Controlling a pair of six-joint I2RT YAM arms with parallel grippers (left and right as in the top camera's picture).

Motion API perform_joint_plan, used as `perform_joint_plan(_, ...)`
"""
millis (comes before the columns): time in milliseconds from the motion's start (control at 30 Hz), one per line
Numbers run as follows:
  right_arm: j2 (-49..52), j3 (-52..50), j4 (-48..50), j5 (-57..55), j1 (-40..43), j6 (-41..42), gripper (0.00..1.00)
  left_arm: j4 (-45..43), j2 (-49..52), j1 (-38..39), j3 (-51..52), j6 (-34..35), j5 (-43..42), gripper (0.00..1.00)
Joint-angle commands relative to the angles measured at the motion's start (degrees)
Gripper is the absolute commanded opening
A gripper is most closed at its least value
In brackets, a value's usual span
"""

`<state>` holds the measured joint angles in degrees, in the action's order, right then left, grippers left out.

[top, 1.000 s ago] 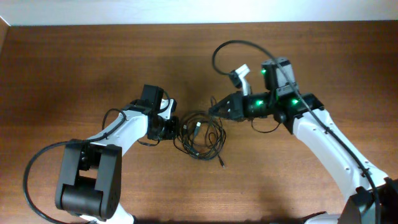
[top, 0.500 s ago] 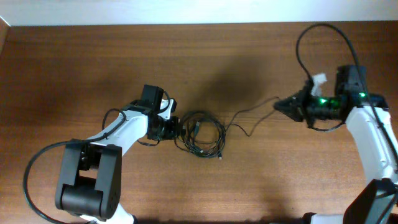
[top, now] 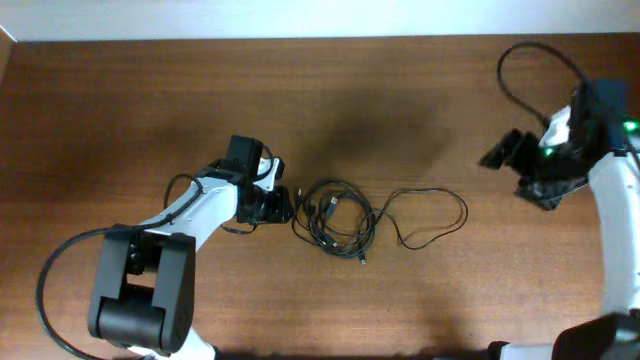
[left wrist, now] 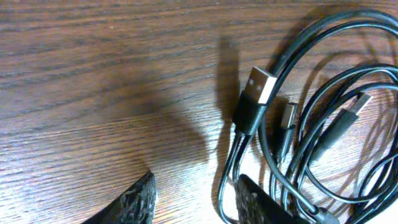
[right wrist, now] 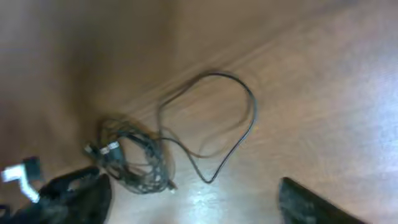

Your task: Untangle cables

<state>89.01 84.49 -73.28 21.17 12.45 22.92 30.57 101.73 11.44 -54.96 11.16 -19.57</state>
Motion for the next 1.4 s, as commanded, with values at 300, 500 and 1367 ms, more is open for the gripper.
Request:
perform_joint_plan(300,0.0,-16.7,12.9,4.2,-17.8,15.1,0.48,0.1,-0.1,-0.2,0.6,-0.6,1.3,0.99)
perform_joint_plan(500,3.5,-26.3,30.1,3.9,-26.3,34.2,0.27,0.1,-0.1,-0.2,0.6,-0.6,1.4,0.99)
perform_joint_plan(1367,16.2,-26.3,43.4,4.8,-31.9,48.0,0.25,0.1,-0.1,-0.2,0.6,-0.6,1.4,0.99)
